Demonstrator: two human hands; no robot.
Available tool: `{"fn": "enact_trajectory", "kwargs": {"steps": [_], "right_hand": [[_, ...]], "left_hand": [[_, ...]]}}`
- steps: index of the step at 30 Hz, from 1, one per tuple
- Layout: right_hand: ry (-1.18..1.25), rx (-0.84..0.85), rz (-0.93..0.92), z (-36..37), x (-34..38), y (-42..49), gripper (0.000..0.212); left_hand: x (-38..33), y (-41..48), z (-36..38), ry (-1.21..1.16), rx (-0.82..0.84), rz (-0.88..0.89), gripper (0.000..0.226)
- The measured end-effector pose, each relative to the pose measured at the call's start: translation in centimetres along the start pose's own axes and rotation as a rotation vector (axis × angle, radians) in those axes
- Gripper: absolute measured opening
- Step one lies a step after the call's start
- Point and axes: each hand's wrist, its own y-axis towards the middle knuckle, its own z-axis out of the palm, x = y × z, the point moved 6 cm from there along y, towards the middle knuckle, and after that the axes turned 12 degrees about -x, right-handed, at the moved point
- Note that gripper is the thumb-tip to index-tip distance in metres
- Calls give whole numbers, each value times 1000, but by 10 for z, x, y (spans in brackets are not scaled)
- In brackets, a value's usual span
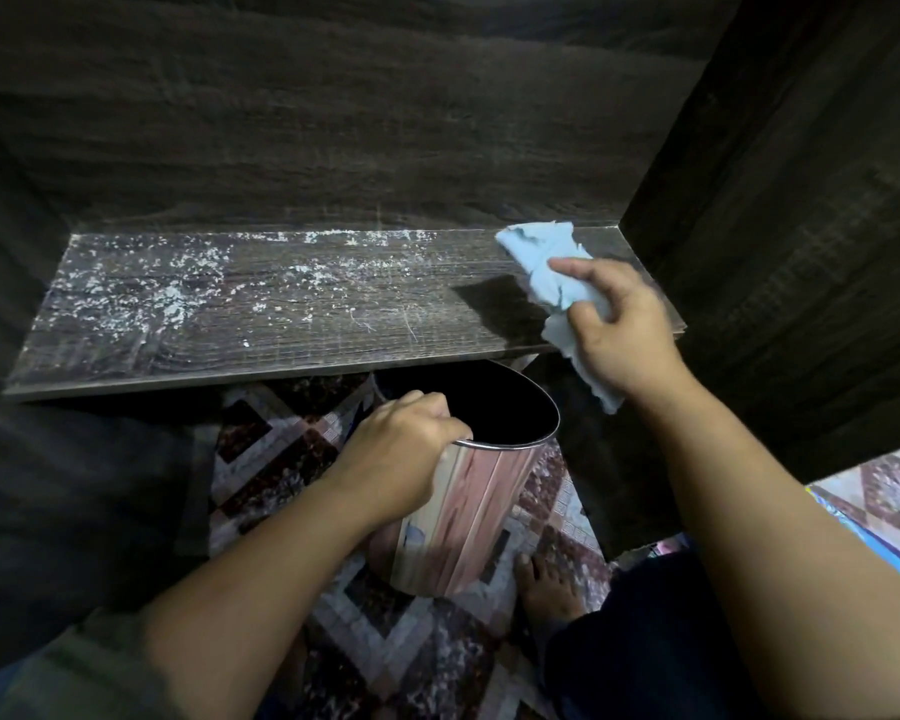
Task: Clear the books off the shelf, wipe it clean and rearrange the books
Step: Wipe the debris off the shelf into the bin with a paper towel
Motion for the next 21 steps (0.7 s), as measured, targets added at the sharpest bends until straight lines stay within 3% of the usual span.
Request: {"fn": "enact_trajectory", "kwargs": {"steps": [4, 9, 13, 15, 19, 21], "right_hand": [[-271, 387, -65, 45, -22, -24, 42], [-144, 181, -79, 35, -2, -13, 44], [-320, 415, -83, 54, -20, -23, 43], [-291, 327, -41, 49, -26, -12, 42], [-331, -38, 42, 17, -42, 37, 46], [-515, -41, 95, 11, -60, 65, 55]], "left_hand": [[-4, 4, 3, 35, -7, 5, 46], [-10, 11, 6, 36, 22, -15, 40], [-13, 14, 8, 31, 46, -31, 34], [-13, 16, 10, 27, 63, -33, 36], [-11, 19, 13, 3, 62, -39, 37], [-11, 20, 14, -8, 60, -40, 33]]}}
